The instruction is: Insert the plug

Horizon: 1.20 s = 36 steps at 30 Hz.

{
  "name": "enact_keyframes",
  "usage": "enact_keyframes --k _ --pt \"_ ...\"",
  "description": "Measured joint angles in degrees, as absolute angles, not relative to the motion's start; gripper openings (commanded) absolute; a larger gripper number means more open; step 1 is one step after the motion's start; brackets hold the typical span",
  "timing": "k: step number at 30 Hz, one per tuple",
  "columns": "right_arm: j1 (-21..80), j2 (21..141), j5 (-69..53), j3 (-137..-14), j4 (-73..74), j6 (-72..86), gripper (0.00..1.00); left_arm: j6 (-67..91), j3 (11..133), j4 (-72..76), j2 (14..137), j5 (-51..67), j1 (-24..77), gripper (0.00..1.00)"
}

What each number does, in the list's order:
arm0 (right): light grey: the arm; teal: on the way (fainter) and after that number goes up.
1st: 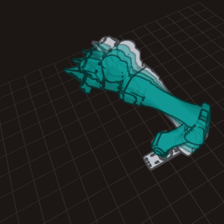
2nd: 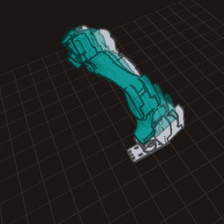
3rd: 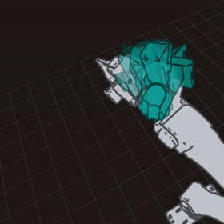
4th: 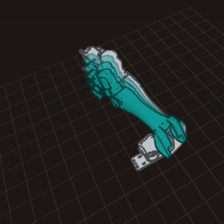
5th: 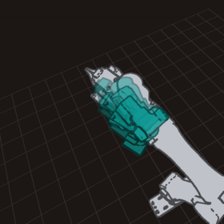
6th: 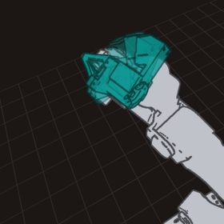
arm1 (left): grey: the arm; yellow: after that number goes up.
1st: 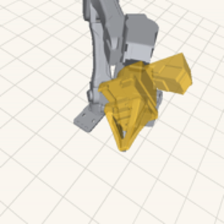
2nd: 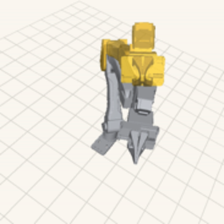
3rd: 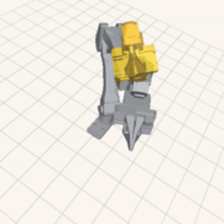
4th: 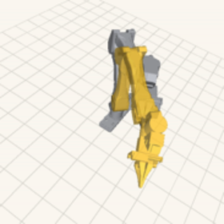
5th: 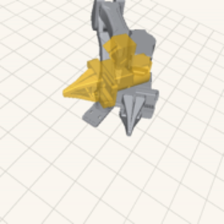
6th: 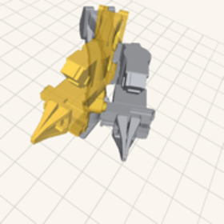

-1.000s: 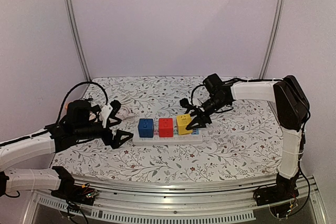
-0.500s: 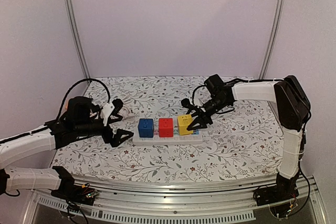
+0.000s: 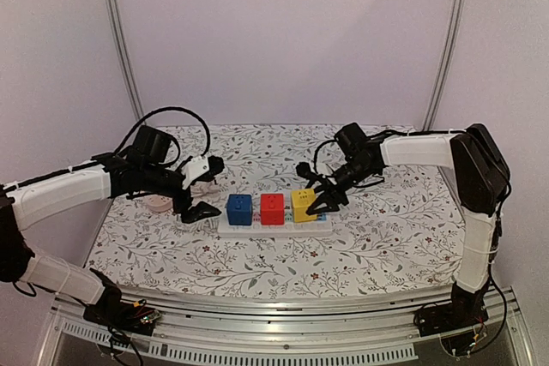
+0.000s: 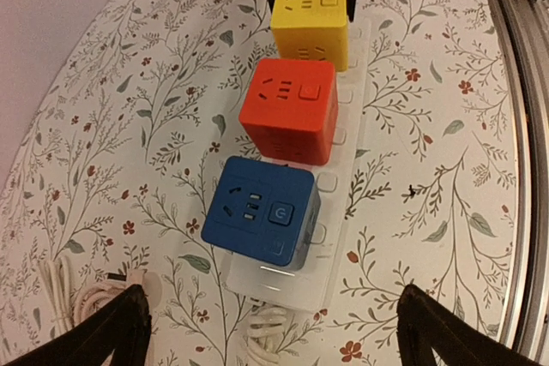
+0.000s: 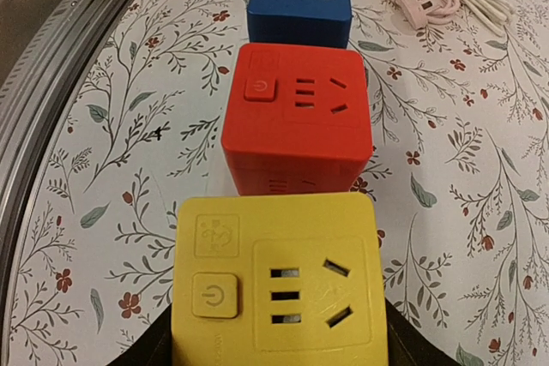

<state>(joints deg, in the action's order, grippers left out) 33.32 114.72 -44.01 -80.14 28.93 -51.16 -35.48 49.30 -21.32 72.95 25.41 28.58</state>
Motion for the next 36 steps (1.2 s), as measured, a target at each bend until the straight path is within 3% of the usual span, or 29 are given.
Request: enact_keyframes --k 13,21,36 --pt "36.91 107.18 -37.3 -67.09 14.0 -38.11 0.0 -44.34 51.66 -26.68 75.02 29.21 28.53 0.99" --pt "37.63 108.57 -35.18 -65.28 8.14 -29.52 0.0 -44.36 51.66 -27.33 74.89 29.69 28.53 0.98" --pt "38.92 108.68 -34.02 -61.39 0.78 -27.4 0.0 -44.01 51.66 -27.35 74.54 30.28 28.53 0.98"
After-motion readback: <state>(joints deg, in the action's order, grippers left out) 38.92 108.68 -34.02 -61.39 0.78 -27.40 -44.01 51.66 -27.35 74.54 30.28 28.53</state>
